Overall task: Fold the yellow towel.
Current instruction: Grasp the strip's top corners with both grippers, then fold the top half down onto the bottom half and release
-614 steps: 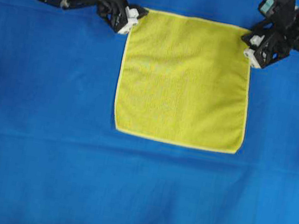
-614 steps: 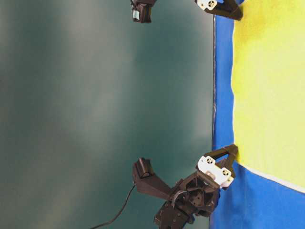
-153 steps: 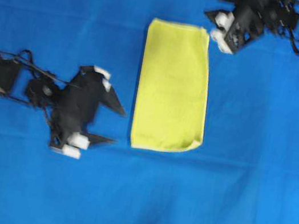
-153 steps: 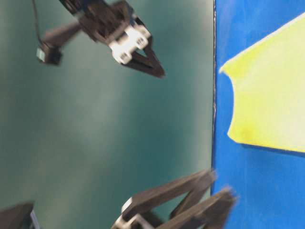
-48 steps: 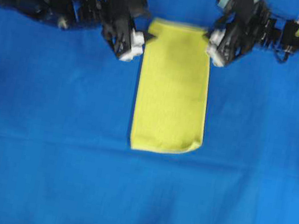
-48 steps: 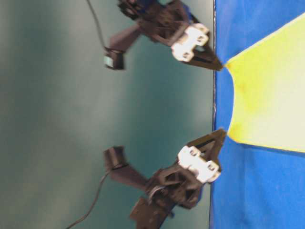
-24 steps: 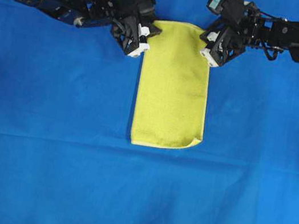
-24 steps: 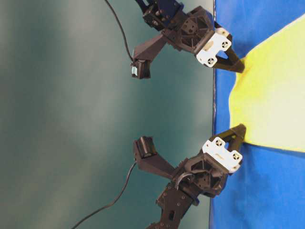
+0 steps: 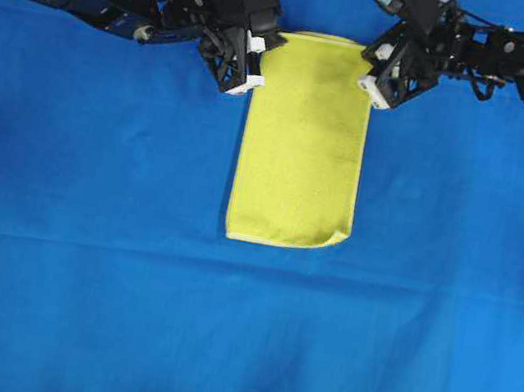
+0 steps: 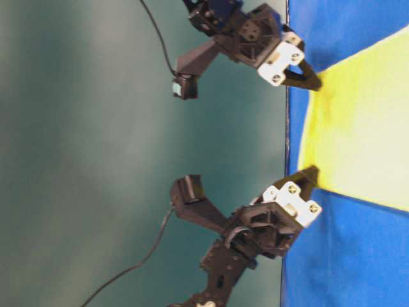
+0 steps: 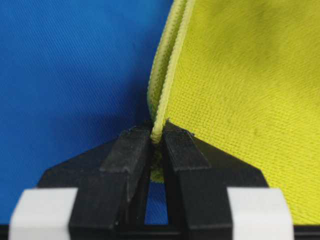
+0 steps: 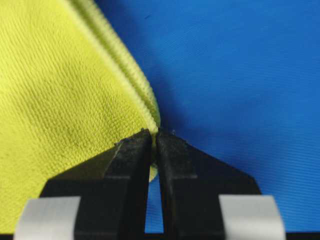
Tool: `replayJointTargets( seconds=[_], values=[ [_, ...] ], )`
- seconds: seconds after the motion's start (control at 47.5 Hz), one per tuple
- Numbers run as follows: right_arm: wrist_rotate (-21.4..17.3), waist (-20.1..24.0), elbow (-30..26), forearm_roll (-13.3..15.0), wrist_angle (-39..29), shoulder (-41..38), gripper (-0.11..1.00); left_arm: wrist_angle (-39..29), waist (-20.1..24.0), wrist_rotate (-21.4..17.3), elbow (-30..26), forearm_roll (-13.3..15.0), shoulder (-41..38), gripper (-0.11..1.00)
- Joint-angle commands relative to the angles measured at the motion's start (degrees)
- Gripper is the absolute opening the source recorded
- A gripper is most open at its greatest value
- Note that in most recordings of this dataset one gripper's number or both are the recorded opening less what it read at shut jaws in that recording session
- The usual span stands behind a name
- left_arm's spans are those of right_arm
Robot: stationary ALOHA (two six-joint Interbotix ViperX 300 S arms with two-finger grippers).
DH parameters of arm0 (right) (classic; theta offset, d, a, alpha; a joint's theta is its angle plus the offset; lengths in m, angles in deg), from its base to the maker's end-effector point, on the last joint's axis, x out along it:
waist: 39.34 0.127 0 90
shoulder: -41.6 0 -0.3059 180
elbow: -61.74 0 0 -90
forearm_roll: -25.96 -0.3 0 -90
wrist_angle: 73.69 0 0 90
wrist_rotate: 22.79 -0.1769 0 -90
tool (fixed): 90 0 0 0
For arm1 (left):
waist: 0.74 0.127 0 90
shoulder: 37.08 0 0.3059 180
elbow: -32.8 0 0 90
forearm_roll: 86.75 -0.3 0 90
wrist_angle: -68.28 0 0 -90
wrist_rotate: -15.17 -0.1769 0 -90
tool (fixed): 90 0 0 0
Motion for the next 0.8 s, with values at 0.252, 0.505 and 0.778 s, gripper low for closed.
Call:
replayJointTargets(
  seconds=[0.252, 0.505, 0.778],
  values=[
    [-0.09, -2.81, -0.88, 0.53, -0.97, 4.04, 0.05, -1.76, 2.55, -1.76, -2.29, 0.0, 3.34, 0.04],
    [-1.05, 0.79, 0.26, -0.26, -5.1, 8.35, 0.05, -5.36, 0.35, -1.76, -0.88, -0.09, 6.94, 0.04],
    [-4.75, 12.3, 2.81, -0.26, -16.08, 17.23, 0.05, -9.67, -7.38, -1.58, 4.75, 0.0, 15.47, 0.04]
  ],
)
